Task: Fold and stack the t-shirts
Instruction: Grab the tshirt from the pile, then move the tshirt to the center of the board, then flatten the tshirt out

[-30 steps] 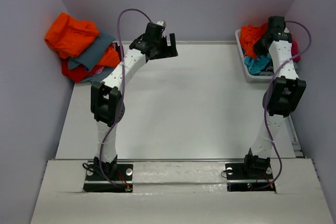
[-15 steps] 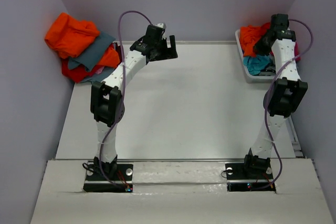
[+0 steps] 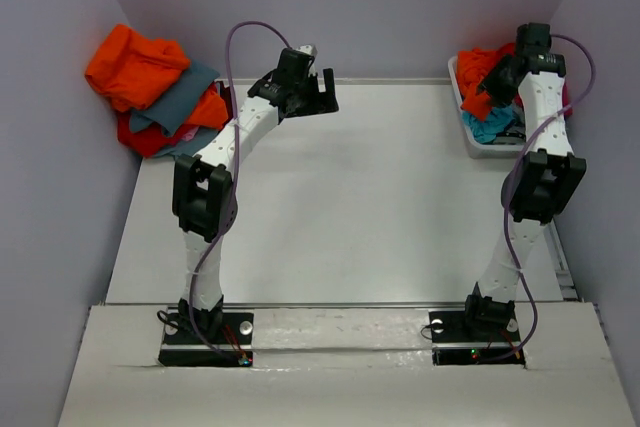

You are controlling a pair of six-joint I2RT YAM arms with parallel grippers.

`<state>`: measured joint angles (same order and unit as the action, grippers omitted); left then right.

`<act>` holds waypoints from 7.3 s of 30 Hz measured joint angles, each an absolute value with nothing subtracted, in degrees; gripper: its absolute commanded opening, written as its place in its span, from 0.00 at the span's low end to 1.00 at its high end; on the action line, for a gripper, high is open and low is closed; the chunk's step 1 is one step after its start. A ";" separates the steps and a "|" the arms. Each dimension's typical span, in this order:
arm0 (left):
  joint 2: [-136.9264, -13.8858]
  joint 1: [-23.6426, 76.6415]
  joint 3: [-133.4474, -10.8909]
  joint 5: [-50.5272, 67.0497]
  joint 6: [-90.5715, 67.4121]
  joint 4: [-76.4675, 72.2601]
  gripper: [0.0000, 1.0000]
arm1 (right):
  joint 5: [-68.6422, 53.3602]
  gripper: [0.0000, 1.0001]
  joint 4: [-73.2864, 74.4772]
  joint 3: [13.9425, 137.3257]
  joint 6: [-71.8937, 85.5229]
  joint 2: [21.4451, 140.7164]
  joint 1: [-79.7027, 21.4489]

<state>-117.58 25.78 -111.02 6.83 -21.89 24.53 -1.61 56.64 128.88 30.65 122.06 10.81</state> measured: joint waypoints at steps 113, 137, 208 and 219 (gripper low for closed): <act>-95.59 32.14 -107.28 -15.77 -14.83 14.37 0.99 | -26.35 0.07 56.99 141.43 13.21 95.94 -28.69; -94.63 31.75 -103.79 -15.88 -14.87 14.35 0.99 | -19.07 0.07 54.54 143.20 11.31 92.71 -29.63; -97.12 29.28 -70.76 -1.04 -30.39 21.93 0.99 | -6.74 0.97 48.53 86.74 31.33 100.09 -26.13; -99.39 29.28 -70.67 -0.43 -30.37 21.93 0.99 | -7.99 0.96 47.29 88.01 31.11 103.83 -26.13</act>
